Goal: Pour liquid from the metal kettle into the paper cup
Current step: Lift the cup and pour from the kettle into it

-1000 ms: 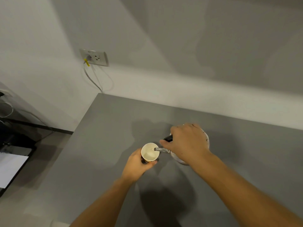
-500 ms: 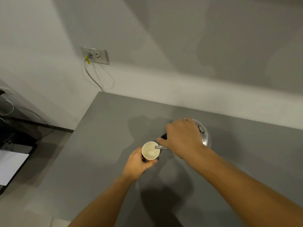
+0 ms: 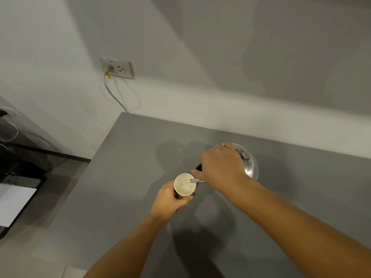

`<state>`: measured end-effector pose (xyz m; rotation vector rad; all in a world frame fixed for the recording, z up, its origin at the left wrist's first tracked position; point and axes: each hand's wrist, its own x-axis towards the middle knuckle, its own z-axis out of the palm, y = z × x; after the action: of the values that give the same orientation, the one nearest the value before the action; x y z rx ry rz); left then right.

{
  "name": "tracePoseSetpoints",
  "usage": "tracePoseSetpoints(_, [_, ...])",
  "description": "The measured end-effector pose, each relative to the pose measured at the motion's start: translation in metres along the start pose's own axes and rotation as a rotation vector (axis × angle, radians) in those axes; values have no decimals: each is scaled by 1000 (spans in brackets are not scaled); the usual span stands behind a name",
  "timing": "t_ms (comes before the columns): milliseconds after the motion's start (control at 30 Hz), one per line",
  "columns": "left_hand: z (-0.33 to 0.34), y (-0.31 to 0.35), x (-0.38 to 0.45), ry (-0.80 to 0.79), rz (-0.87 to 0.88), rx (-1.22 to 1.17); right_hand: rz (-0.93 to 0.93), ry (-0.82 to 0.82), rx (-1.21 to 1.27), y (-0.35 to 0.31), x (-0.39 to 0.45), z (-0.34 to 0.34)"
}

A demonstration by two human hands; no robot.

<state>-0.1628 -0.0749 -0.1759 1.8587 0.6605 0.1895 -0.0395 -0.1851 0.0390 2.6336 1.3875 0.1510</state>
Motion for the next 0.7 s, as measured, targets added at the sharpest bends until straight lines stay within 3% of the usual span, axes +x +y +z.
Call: tracePoseSetpoints(700, [-1,3,-2,-4,29,-5,-35,4,-28,-3,7,1])
